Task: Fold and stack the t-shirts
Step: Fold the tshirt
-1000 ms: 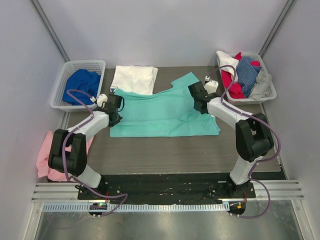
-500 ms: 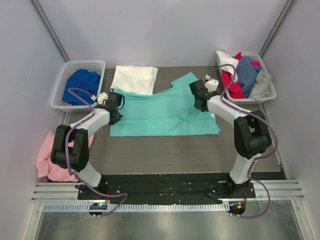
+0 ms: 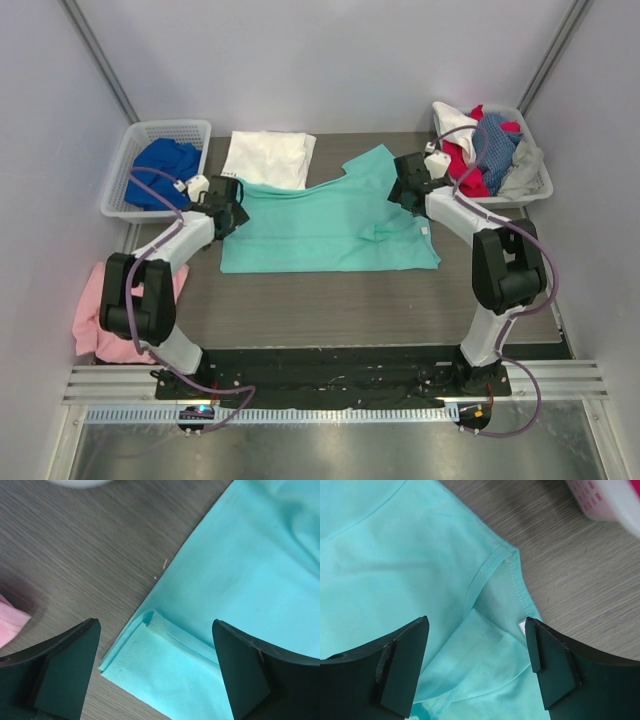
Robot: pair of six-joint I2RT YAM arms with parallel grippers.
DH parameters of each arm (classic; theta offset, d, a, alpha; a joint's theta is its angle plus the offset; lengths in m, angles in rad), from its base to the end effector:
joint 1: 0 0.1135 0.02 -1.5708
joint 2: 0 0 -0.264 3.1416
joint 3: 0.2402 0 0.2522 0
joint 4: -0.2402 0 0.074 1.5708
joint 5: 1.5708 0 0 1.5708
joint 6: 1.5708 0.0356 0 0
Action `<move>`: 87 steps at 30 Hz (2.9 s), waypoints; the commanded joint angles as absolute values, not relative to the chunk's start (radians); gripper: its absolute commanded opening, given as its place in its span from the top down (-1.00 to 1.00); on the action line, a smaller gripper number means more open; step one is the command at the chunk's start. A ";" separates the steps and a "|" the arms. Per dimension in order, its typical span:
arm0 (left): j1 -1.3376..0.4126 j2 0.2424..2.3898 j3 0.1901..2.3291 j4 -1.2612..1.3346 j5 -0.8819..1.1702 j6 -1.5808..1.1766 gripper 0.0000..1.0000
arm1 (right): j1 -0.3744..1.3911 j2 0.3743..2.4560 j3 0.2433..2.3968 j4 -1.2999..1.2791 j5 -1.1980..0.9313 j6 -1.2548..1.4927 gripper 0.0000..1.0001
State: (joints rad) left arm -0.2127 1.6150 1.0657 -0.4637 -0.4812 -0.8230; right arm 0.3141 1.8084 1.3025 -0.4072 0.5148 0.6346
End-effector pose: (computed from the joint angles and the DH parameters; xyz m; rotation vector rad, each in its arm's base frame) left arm 0.3239 -0.0531 0.2110 -0.8905 2.2604 0.1731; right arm 0.3760 0.1037 0.2208 0.5780 2.2652 -0.1824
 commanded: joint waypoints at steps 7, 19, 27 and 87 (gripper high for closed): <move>-0.209 1.408 1.025 -0.430 -0.447 -0.813 -0.99 | 0.313 1.672 1.250 -0.376 0.304 0.609 -0.75; -0.213 1.371 0.936 -0.422 -0.414 -0.822 -0.99 | 0.328 1.647 1.089 -0.247 -0.034 0.678 -0.91; -0.215 1.373 0.939 -0.422 -0.414 -0.819 -0.99 | 0.337 1.701 1.106 -0.212 -0.054 0.701 -0.95; -0.215 1.281 0.904 -0.482 -0.442 -0.796 -0.99 | 0.339 1.901 1.454 -0.296 -0.017 0.646 -0.96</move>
